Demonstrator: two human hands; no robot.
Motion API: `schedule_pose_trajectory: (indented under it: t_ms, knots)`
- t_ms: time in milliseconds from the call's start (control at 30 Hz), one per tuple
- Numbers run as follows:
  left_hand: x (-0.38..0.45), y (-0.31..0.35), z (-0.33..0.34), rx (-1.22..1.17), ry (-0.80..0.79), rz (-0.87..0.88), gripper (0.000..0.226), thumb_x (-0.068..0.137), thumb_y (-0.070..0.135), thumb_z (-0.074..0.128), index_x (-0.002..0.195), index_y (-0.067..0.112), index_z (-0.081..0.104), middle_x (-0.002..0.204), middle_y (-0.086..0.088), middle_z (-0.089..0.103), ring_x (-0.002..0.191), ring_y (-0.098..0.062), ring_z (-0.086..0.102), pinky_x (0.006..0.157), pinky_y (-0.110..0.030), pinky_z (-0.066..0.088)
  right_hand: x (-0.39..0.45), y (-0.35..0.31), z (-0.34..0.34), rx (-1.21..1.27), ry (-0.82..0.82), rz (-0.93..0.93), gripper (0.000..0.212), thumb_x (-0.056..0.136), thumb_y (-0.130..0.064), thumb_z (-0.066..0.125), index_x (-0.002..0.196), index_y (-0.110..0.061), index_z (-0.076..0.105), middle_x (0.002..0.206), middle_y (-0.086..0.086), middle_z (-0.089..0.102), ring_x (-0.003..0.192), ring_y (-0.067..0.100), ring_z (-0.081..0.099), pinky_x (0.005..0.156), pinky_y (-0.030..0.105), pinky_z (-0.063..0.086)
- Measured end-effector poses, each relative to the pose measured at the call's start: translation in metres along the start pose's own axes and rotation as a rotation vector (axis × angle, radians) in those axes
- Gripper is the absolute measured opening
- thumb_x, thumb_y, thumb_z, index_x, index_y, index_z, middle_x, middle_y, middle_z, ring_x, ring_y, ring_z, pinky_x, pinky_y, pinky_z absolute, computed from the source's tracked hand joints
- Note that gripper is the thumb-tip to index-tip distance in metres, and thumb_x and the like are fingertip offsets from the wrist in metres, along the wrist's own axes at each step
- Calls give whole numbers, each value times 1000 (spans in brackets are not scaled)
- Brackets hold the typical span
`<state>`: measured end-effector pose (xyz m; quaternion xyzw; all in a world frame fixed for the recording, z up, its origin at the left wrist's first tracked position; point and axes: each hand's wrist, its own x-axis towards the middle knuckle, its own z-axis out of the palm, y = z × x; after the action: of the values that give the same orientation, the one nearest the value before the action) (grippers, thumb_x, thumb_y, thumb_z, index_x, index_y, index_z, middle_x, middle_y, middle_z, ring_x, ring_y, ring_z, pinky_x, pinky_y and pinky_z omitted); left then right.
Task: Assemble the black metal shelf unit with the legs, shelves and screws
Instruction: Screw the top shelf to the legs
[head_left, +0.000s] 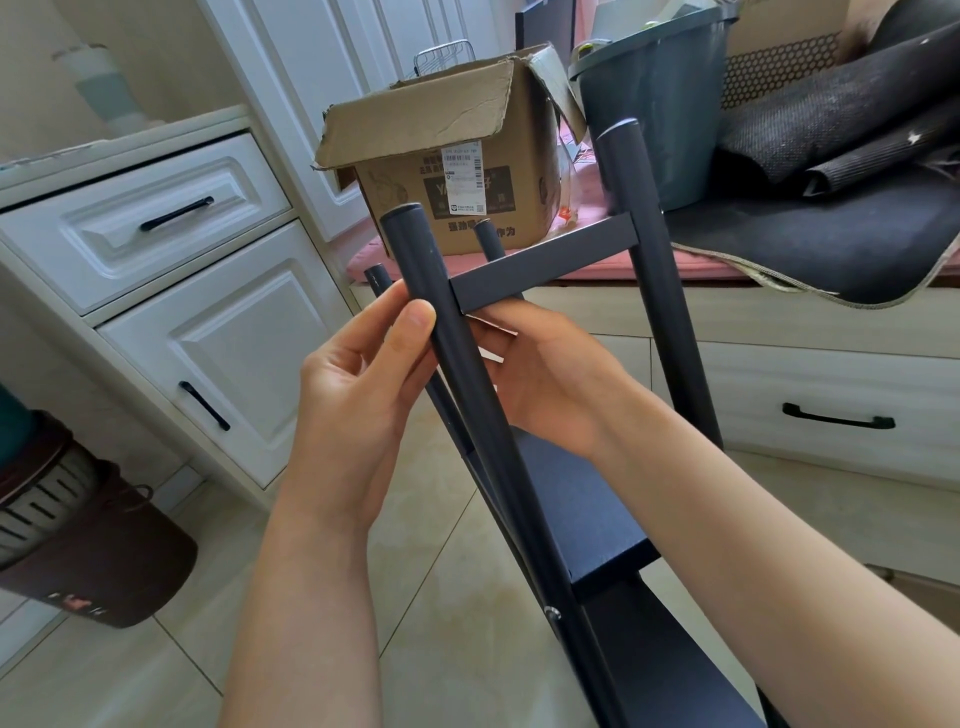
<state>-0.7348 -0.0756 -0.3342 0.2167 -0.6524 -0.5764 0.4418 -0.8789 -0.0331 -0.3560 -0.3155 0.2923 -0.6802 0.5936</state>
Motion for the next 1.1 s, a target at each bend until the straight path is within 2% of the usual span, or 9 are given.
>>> schedule_pose_trajectory:
  t_ms: [133,300,433,533,700,867,1100]
  knots:
    - [0,0,0,-2,7,-3,48,85,32,65,129,14,65,123,-5,72,118,-25,67,107,-44,49,-2,0,-1,28,-37,-6,13,95,-20,57,100,-21,69,89,-6,68,91,15,60,85,34,46]
    - [0,-1,0,-12,1,-2,43,85,32,66,126,16,66,122,-4,73,118,-25,67,107,-43,50,0,1,-1,8,-10,4,11,96,-26,58,100,-22,68,85,-6,68,88,13,61,85,34,46]
    - [0,0,0,-2,-4,1,42,85,30,63,125,18,67,120,-4,73,116,-24,68,105,-40,51,0,1,2,-33,24,25,13,95,-33,60,96,-22,68,81,-7,67,82,12,61,80,31,48]
    - [0,0,0,-1,0,-1,43,84,31,64,125,19,67,120,-3,73,116,-23,68,104,-39,52,-1,0,3,-7,21,11,14,96,-30,57,93,-23,69,79,-8,68,78,11,62,77,31,48]
    - [0,0,-1,8,-2,2,42,86,32,65,125,19,67,121,-3,73,117,-23,67,104,-39,51,-3,-1,2,50,-20,-1,12,96,-22,56,95,-20,68,81,-6,67,83,13,60,80,32,47]
    - [0,0,0,63,8,6,44,82,36,65,124,23,68,118,2,74,115,-19,68,103,-38,52,0,1,2,-16,32,10,11,95,-29,60,97,-21,67,79,-6,65,82,12,60,75,30,50]
    - [-1,1,0,118,43,3,45,81,40,64,123,26,68,116,5,75,114,-16,68,106,-40,50,-1,1,1,39,-1,8,12,97,-26,57,104,-21,65,87,-4,66,89,16,60,91,38,46]
